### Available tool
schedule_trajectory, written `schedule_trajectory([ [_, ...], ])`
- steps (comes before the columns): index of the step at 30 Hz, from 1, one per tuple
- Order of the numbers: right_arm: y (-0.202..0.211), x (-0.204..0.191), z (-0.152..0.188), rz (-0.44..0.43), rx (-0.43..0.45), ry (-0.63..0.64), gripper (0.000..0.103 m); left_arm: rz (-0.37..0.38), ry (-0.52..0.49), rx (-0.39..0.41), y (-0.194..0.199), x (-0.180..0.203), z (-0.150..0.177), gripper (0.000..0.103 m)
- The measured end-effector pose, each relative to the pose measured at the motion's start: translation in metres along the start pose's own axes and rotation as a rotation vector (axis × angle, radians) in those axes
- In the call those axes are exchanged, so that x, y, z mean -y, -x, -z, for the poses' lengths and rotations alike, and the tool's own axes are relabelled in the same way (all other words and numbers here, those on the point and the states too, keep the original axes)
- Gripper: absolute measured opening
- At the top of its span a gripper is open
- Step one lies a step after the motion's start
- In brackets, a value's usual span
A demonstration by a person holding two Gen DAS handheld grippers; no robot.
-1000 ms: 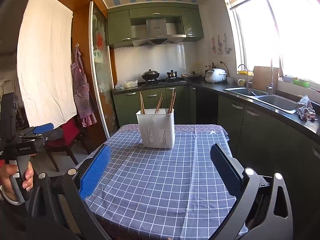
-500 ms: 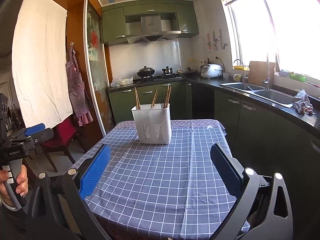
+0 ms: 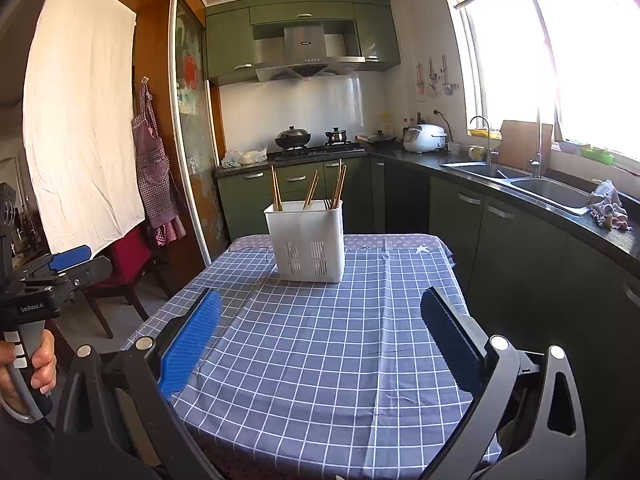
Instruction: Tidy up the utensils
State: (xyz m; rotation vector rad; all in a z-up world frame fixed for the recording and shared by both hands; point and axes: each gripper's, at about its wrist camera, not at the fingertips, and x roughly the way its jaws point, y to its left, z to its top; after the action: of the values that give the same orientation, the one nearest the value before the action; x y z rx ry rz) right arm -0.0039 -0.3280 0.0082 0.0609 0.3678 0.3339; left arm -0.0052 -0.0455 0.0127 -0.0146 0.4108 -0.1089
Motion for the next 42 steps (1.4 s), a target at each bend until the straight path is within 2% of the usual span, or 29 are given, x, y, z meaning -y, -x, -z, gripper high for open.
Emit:
schedule_trajectory([
  [42, -0.019, -0.008, 0.008, -0.030, -0.032, 0.014, 0.098, -0.008, -0.008, -0.003, 0.003, -0.003, 0.004, 0.096],
])
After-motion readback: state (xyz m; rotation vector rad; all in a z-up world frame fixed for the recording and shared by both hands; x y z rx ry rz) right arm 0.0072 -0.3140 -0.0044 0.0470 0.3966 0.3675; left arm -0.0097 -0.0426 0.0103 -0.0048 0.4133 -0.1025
